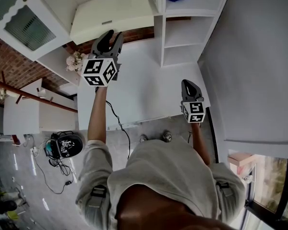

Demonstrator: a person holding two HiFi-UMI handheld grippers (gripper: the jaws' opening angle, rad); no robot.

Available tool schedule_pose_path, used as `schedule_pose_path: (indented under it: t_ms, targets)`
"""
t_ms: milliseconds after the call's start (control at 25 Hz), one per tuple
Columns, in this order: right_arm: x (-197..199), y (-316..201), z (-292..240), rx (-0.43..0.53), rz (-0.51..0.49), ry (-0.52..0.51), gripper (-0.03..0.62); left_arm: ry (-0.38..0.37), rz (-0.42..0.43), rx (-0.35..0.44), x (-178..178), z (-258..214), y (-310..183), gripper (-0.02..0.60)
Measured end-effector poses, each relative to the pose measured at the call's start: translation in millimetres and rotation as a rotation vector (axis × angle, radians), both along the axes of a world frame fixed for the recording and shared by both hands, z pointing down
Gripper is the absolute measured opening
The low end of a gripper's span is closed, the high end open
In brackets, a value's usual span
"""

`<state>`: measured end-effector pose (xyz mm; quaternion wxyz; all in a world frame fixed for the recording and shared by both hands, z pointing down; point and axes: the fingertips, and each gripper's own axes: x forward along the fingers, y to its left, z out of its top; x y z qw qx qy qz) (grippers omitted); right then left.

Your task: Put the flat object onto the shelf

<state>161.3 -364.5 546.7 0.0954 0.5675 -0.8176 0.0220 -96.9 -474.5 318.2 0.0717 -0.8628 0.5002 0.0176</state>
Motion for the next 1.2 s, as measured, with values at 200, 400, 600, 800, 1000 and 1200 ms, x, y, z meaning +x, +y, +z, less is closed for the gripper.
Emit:
schedule_pose_path:
  t_ms: [200,400,600,800,1000,1200]
  targets:
    - [3,0,1,0.0,0.007,0.003,0.028,0.007,0.002,-0.027,-1,5,-10,0.149]
    - [6,-3,0,0.003,0.015,0.002,0.028,-0.018,0.008,-0.026,1,5,-19,0.138]
    - [8,-8,-1,0.007,0.022,0.001,0.028,-0.012,0.004,-0.032,-1,5,-30,0.137]
    - [10,-15,-2,0.01,0.029,-0.001,0.028,-0.028,-0.003,-0.03,-3,5,-42,0.13]
    - [10,-22,-1,0.01,0.031,-0.002,0.028,-0.034,0.009,-0.05,-7,6,-55,0.13]
    - [8,-30,0,0.009,0.031,-0.003,0.028,-0.028,0.004,-0.056,-10,7,-68,0.13]
